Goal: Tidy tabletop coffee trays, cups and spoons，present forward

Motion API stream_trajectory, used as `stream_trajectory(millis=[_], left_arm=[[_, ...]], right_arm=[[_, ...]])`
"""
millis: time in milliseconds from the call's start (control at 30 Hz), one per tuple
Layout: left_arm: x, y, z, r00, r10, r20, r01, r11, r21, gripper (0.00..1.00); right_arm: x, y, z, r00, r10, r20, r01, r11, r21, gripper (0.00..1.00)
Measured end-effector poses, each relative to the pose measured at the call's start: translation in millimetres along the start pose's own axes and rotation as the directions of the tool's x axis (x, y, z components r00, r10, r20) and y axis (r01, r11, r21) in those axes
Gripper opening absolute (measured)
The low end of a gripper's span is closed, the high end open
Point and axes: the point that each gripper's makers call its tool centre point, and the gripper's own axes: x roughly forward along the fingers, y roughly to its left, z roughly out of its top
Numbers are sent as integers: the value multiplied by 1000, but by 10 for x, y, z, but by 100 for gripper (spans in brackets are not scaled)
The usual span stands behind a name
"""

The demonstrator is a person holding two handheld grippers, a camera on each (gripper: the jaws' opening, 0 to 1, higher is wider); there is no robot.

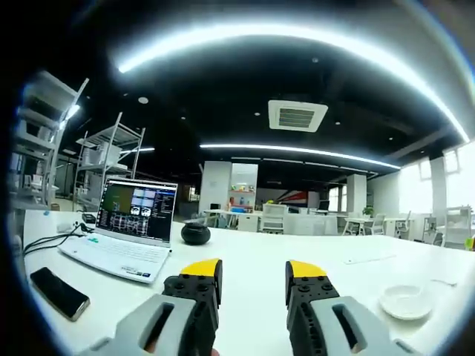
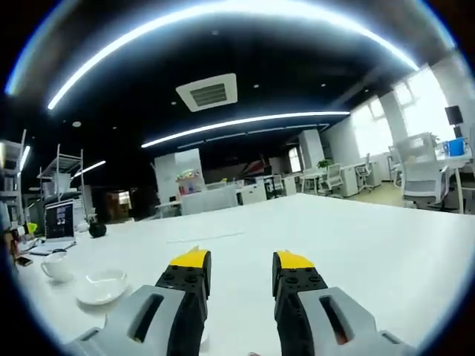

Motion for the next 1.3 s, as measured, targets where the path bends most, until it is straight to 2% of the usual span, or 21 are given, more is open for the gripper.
stream_trajectory(millis=[1300], left_arm=[[-14, 42, -12, 1000, 5, 1, -5, 1000, -14, 35]], right_arm=[[-22, 6, -22, 1000, -4, -2, 4, 1000, 0, 34]])
